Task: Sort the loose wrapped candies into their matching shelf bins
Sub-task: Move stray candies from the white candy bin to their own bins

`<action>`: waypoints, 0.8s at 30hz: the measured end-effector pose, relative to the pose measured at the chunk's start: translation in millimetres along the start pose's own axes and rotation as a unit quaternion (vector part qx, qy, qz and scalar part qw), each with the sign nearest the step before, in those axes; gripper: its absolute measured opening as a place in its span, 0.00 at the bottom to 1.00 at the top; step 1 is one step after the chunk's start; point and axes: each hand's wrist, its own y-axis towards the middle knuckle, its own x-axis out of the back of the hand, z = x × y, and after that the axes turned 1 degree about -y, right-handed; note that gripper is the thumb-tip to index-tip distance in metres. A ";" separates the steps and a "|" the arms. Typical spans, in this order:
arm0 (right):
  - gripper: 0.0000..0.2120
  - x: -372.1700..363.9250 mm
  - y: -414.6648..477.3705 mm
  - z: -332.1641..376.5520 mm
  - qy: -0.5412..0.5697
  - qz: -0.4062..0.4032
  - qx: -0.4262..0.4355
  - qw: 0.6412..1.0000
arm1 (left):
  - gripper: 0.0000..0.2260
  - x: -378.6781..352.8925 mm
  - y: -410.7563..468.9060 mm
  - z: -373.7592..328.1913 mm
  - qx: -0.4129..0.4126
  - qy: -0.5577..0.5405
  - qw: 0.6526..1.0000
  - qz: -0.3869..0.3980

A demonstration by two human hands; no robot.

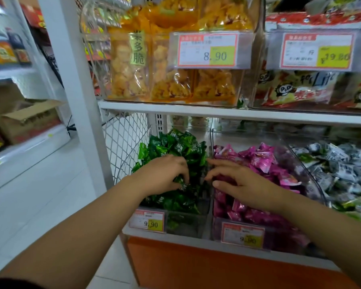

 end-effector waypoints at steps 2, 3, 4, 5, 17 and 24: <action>0.10 -0.4 -0.3 0.6 0.002 -0.001 -0.002 1.000 | 0.09 0.9 -10.0 -1.7 -0.009 -0.004 1.000 -0.010; 0.10 -0.4 -0.3 1.2 0.002 -0.003 -0.003 1.000 | 0.09 1.8 -15.2 -2.5 -0.013 -0.007 1.000 -0.016; 0.10 -0.6 -0.5 2.1 0.003 -0.004 -0.004 1.000 | 0.09 2.7 -20.5 -3.1 -0.016 -0.012 1.000 -0.022; 0.10 -0.6 -0.8 2.7 0.005 -0.004 -0.005 1.000 | 0.09 3.6 -25.6 -3.7 -0.019 -0.016 0.999 -0.028; 0.11 7.4 2.5 8.7 0.002 0.017 -0.014 1.000 | 0.08 16.6 -47.2 -9.1 0.035 -0.132 0.991 0.005; 0.13 10.0 5.0 7.2 0.011 0.018 -0.010 1.000 | 0.09 24.6 -0.6 -1.1 0.137 -0.242 0.960 -0.036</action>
